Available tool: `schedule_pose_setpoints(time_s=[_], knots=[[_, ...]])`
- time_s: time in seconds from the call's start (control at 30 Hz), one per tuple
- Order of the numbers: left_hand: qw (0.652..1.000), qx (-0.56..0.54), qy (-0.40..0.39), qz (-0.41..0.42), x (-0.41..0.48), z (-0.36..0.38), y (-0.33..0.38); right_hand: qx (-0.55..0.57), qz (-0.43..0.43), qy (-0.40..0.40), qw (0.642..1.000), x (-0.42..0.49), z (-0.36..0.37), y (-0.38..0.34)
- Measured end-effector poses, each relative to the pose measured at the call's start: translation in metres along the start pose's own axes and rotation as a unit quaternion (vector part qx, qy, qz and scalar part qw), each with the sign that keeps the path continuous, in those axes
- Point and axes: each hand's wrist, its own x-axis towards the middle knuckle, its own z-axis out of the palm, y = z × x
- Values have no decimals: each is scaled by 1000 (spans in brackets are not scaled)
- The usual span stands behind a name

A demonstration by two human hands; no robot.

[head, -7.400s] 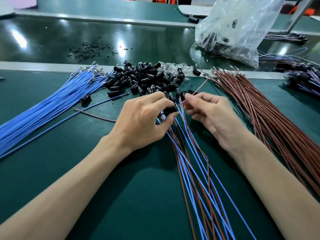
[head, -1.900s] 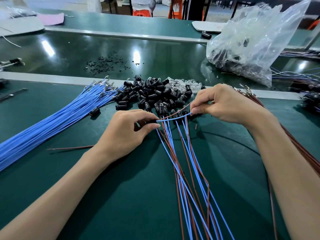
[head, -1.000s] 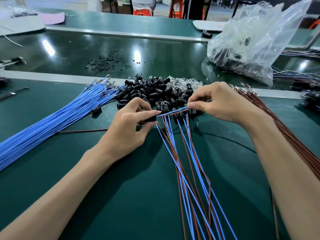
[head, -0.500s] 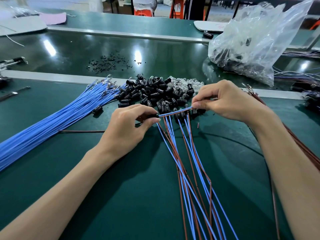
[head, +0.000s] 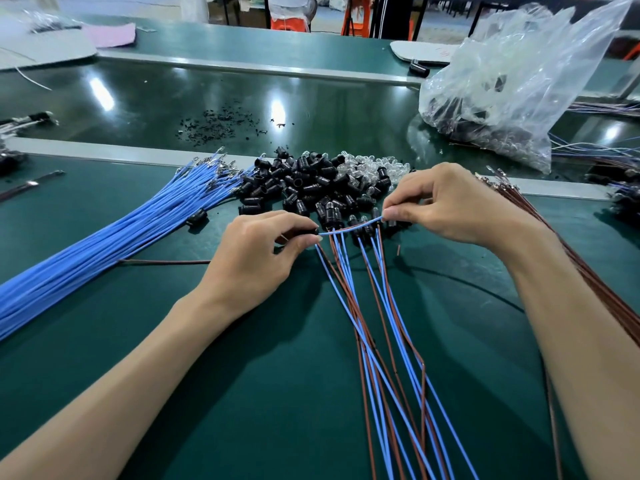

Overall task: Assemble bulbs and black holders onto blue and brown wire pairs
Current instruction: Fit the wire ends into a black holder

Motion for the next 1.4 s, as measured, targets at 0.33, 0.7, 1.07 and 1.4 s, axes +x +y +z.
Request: schedule_pose_setpoints(time_s=[0.33,0.7,1.07,1.4], knots=[[1000,0,-8,-17,-1,0,-1,10,17,23,1000,-1,-1,2],[1000,19,-4,-14,-1,0,-1,41,-12,-10,999,5,23,-14],[999,22,-12,-27,-1,-1,-1,-2,-39,-2,999,8,33,-22],[1000,12,-10,-26,-1,-1,0,18,-67,24,997,11,54,-24]])
